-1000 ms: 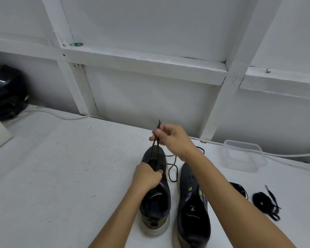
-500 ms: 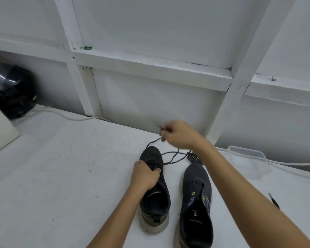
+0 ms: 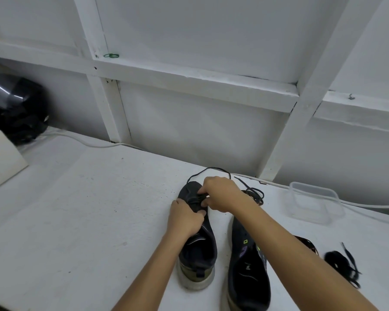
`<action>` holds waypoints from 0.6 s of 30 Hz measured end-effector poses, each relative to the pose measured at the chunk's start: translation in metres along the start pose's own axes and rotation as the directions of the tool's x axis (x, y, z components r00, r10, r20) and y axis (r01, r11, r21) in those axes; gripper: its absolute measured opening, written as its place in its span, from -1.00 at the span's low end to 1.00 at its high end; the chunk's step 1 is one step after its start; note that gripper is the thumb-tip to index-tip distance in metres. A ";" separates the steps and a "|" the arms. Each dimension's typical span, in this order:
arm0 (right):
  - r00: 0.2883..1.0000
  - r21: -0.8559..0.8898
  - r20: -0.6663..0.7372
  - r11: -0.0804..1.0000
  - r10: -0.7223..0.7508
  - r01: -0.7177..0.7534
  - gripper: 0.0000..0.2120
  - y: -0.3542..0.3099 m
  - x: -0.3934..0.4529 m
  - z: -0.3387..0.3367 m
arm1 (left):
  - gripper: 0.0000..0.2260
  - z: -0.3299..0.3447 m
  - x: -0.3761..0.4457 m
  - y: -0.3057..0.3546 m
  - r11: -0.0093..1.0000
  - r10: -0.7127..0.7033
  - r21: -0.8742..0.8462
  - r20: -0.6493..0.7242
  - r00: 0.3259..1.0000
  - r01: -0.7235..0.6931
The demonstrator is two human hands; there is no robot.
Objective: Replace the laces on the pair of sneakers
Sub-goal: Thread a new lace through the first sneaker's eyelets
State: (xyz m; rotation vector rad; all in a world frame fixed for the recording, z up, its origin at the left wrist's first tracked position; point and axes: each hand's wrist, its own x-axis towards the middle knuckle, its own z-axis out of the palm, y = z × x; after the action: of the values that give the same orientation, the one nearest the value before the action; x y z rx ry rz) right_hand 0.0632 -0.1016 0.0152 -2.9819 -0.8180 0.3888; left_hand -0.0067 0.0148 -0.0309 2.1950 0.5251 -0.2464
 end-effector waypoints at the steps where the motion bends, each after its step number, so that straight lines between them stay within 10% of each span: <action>1: 1.000 -0.007 -0.002 1.000 -0.004 0.004 -0.81 0.000 0.000 0.001 | -0.38 0.000 0.000 0.000 1.000 0.000 0.001 0.000 1.000 0.000; 11: 1.000 -0.001 -0.030 1.000 -0.008 0.008 -0.78 -0.005 -0.006 -0.007 | -0.29 0.001 0.000 0.000 1.000 -0.009 -0.016 0.021 1.000 0.009; 18: 0.997 0.546 -0.046 0.837 0.054 -0.021 -0.76 -0.003 -0.009 -0.027 | -0.31 0.003 -0.001 0.002 1.000 -0.013 -0.013 0.003 1.000 0.013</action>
State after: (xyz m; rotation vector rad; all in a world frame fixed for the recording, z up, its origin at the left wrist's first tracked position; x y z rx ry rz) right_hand 0.0606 -0.1022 0.0441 -2.4597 -0.5252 0.4426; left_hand -0.0069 0.0113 -0.0313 2.1795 0.5376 -0.2522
